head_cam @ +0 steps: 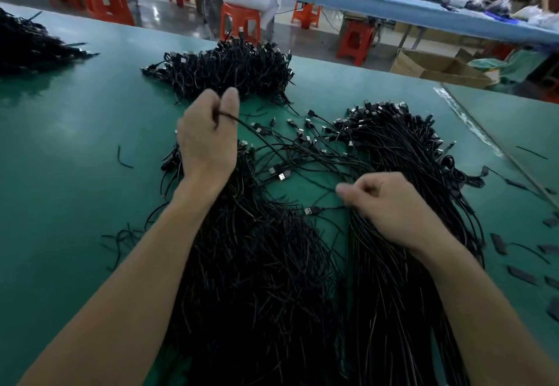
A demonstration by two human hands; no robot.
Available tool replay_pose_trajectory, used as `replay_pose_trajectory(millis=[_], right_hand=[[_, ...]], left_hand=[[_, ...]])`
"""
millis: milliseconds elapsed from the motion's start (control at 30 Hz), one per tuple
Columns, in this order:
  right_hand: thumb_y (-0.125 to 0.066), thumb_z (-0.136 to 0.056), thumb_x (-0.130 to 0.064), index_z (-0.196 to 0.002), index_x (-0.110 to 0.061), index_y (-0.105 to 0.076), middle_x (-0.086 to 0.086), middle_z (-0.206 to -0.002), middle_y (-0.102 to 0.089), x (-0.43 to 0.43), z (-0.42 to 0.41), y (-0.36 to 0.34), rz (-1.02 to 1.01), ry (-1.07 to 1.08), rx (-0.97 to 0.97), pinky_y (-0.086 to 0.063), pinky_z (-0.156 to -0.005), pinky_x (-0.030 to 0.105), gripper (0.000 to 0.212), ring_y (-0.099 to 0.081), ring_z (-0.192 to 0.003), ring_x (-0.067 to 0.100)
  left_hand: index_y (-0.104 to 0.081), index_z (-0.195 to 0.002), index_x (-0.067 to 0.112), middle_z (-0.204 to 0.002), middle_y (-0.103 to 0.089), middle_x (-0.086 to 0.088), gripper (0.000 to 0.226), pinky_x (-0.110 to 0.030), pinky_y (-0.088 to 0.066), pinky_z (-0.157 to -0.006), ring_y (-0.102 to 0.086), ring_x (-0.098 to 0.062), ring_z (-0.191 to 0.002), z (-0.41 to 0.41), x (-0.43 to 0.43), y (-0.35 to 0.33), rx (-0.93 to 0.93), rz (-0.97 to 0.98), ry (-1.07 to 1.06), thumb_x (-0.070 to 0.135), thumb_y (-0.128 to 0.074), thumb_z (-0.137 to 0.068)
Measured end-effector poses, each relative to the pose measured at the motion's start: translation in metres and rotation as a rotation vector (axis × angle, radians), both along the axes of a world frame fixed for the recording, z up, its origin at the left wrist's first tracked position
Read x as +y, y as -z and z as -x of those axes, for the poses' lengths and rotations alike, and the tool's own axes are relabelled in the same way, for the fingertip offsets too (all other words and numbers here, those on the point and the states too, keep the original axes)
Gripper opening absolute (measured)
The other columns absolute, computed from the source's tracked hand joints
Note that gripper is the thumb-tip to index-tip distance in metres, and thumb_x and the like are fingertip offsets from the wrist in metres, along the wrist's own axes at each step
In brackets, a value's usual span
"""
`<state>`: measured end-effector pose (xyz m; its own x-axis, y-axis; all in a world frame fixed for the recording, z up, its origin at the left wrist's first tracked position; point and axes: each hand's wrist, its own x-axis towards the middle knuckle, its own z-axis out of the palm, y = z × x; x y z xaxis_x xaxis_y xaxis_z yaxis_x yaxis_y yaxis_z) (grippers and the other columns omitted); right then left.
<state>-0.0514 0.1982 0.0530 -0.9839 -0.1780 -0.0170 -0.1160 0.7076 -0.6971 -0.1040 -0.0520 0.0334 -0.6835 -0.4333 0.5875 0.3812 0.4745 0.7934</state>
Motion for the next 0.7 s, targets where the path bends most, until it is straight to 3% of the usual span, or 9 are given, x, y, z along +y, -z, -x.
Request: replay_pose_trajectory(millis=[67, 167, 233, 333, 400, 467, 533, 633, 700], right_hand=[[-0.055, -0.097, -0.045, -0.097, -0.025, -0.066, -0.01, -0.084, -0.068, -0.005, 0.0, 0.005, -0.228, -0.062, -0.062, -0.052, -0.072, 0.025, 0.023, -0.064, -0.076, 0.005], [-0.05, -0.1, -0.045, -0.128, -0.028, -0.056, -0.01, -0.096, -0.071, -0.023, -0.004, 0.007, -0.112, -0.155, -0.108, -0.053, -0.085, 0.029, 0.034, -0.066, -0.089, 0.002], [-0.048, -0.096, -0.054, -0.139, -0.029, -0.05, -0.008, -0.097, -0.072, -0.035, -0.007, 0.004, -0.005, -0.176, -0.097, -0.054, -0.089, 0.035, 0.049, -0.068, -0.089, 0.003], [-0.033, -0.078, -0.078, -0.149, -0.033, -0.036, -0.01, -0.129, -0.054, -0.044, -0.013, 0.002, -0.031, -0.197, -0.099, -0.044, -0.1, 0.034, 0.084, -0.054, -0.116, 0.007], [-0.029, -0.075, -0.081, -0.144, -0.03, -0.044, -0.01, -0.134, -0.047, -0.048, -0.017, 0.003, -0.095, -0.233, -0.073, -0.041, -0.103, 0.033, 0.086, -0.046, -0.121, 0.005], [-0.037, -0.091, -0.066, -0.105, -0.022, -0.063, -0.012, -0.098, -0.059, -0.05, -0.019, 0.005, -0.024, -0.288, -0.057, -0.046, -0.078, 0.03, 0.053, -0.054, -0.086, 0.002], [-0.046, -0.102, -0.042, -0.077, -0.017, -0.061, -0.006, -0.068, -0.059, -0.05, -0.019, 0.006, 0.105, -0.29, -0.071, -0.045, -0.061, 0.034, 0.039, -0.053, -0.06, 0.012], [-0.043, -0.105, -0.032, -0.072, -0.026, -0.061, 0.001, -0.073, -0.072, -0.046, -0.017, 0.002, 0.31, -0.211, -0.116, -0.055, -0.083, 0.043, 0.039, -0.069, -0.077, 0.026], [-0.044, -0.105, -0.031, -0.073, -0.022, -0.056, 0.0, -0.057, -0.062, -0.046, -0.016, -0.001, 0.554, -0.125, -0.172, -0.058, -0.078, 0.045, 0.036, -0.066, -0.06, 0.025]], left_hand=[[-0.035, -0.066, 0.032, -0.057, -0.042, 0.013, 0.041, -0.014, -0.034, -0.041, -0.041, 0.0, -0.043, -0.006, -0.003, -0.01, -0.058, 0.311, 0.067, 0.035, -0.054, -0.102], [-0.041, -0.07, 0.026, -0.06, -0.051, 0.007, 0.035, -0.021, -0.036, -0.045, -0.045, -0.008, -0.046, -0.02, 0.005, -0.011, -0.359, 0.671, 0.213, 0.034, -0.056, -0.1], [-0.048, -0.076, 0.023, -0.066, -0.055, 0.005, 0.026, -0.031, -0.046, -0.055, -0.053, -0.017, -0.057, -0.028, 0.011, -0.008, -0.504, 0.723, 0.311, 0.034, -0.054, -0.098], [-0.05, -0.077, 0.023, -0.07, -0.054, 0.001, 0.026, -0.041, -0.044, -0.067, -0.052, -0.027, -0.069, -0.046, 0.015, -0.005, -0.602, 0.555, 0.502, 0.042, -0.036, -0.09], [-0.046, -0.075, 0.025, -0.069, -0.05, 0.001, 0.027, -0.044, -0.043, -0.069, -0.05, -0.029, -0.072, -0.053, 0.017, -0.001, -0.6, 0.487, 0.546, 0.044, -0.029, -0.084], [-0.046, -0.074, 0.023, -0.066, -0.048, 0.003, 0.028, -0.044, -0.04, -0.065, -0.049, -0.027, -0.069, -0.055, 0.019, 0.003, -0.55, 0.446, 0.506, 0.043, -0.03, -0.085], [-0.05, -0.074, 0.022, -0.059, -0.048, 0.005, 0.03, -0.038, -0.035, -0.056, -0.046, -0.017, -0.057, -0.054, 0.019, 0.005, -0.502, 0.386, 0.466, 0.043, -0.037, -0.092], [-0.061, -0.078, 0.021, -0.056, -0.048, 0.011, 0.027, -0.033, -0.035, -0.053, -0.039, -0.009, -0.049, -0.053, 0.01, 0.008, -0.54, 0.232, 0.515, 0.035, -0.049, -0.097], [-0.066, -0.07, 0.02, -0.058, -0.046, 0.006, 0.037, -0.038, -0.035, -0.056, -0.04, -0.011, -0.053, -0.058, 0.003, 0.008, -0.606, 0.087, 0.663, 0.038, -0.047, -0.097]])
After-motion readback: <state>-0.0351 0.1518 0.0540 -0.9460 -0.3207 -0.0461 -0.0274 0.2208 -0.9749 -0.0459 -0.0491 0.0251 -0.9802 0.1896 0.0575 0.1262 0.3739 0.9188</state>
